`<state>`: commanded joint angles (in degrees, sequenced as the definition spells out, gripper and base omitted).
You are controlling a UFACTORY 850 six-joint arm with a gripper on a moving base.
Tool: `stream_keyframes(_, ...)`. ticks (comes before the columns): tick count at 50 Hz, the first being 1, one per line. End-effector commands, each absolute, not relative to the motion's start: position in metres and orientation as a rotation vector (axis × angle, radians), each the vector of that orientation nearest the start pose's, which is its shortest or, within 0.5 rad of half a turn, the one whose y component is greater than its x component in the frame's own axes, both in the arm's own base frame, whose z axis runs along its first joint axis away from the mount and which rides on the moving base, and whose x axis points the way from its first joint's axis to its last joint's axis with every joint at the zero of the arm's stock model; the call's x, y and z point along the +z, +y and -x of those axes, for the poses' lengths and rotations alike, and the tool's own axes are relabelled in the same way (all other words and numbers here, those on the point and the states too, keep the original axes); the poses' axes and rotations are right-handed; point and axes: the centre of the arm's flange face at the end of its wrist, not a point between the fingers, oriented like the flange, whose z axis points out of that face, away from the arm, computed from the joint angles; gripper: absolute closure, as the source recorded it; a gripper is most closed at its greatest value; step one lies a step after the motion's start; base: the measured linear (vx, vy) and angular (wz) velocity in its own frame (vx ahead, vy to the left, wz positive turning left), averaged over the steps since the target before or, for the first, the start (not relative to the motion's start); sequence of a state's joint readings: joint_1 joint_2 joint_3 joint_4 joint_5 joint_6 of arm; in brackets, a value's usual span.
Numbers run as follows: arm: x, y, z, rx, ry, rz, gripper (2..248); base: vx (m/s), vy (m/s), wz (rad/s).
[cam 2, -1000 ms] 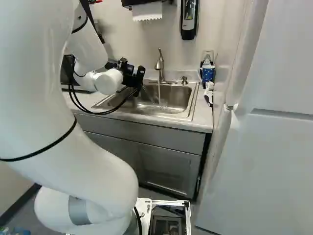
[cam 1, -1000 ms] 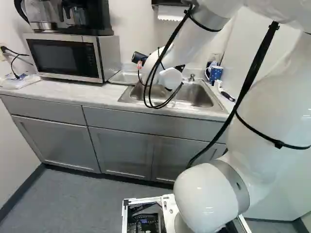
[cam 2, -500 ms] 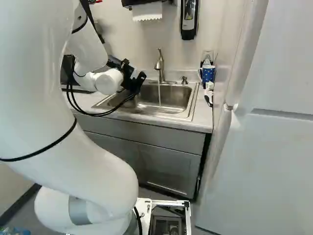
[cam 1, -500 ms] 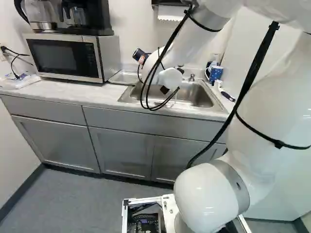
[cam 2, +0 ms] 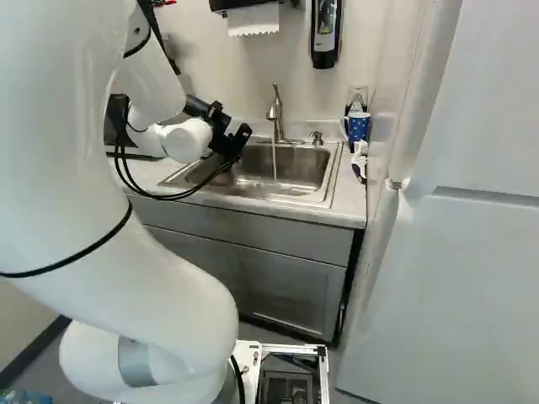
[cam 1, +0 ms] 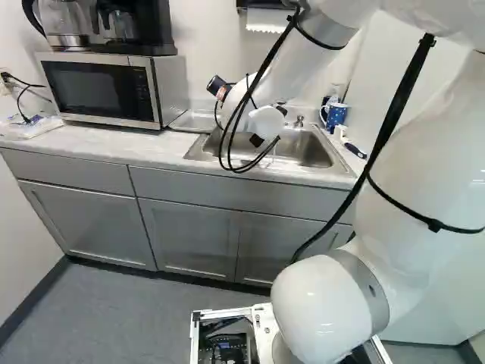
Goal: Rinse the cup and place it in the tray
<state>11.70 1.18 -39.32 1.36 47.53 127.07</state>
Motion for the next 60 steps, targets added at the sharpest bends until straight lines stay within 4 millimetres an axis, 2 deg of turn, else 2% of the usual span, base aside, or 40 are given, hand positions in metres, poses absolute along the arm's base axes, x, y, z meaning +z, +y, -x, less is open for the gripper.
stream_keyframes(27,0.5243,0.0943,-0.4631,-0.566,1.391,0.859,125,0.000,0.000,0.000)
stream_keyframes(60,0.5243,0.0943,-0.4631,-0.813,1.258,1.094,125,0.000,0.000,0.000)
